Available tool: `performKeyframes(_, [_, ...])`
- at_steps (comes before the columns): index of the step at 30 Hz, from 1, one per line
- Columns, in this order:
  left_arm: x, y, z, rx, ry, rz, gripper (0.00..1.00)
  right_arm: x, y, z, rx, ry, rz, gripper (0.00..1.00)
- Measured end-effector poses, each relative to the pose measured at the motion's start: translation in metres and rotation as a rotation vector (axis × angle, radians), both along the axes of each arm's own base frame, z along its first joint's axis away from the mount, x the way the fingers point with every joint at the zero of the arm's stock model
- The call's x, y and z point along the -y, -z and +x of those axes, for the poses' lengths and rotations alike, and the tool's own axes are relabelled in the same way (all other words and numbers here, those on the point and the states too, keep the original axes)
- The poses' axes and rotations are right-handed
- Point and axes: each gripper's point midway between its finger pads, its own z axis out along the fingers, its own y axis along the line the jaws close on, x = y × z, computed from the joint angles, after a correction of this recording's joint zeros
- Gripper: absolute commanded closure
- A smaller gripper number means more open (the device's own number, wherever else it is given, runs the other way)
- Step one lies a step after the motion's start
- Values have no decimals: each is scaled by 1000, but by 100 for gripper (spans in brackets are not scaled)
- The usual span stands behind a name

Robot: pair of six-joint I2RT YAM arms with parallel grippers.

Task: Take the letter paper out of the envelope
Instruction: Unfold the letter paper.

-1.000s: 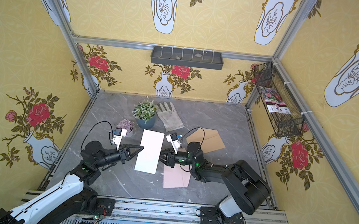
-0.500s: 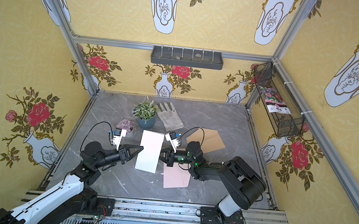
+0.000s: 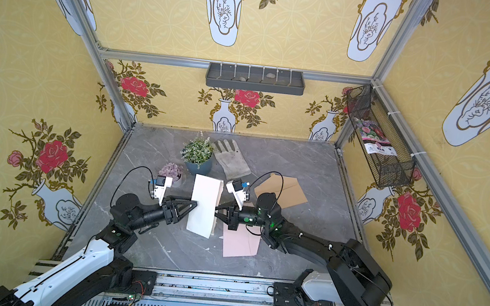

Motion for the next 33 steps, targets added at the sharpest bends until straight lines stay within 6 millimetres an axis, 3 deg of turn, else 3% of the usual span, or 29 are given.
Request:
performKeyframes(4, [-4, -3, 1, 22, -28, 25, 23, 2, 9, 15, -59, 145, -156, 100])
performKeyframes(7, [-9, -1, 2, 24, -57, 60, 24, 5, 27, 22, -99, 246, -312, 100])
performKeyframes(11, [-14, 3, 6, 11, -93, 100, 25, 15, 76, 28, -138, 358, -579, 100])
performKeyframes(15, [-16, 7, 4, -12, -100, 119, 26, 26, 109, 35, -147, 448, -779, 100])
performKeyframes(18, [-18, 14, 4, -43, -109, 137, 28, 21, 113, 36, -122, 474, -850, 100])
performKeyframes(25, [-21, 35, 7, -119, -133, 177, 29, -13, 106, 41, -45, 488, -909, 100])
performKeyframes(33, [-30, 43, 8, -157, -179, 227, 36, -11, 107, 39, -35, 482, -937, 100])
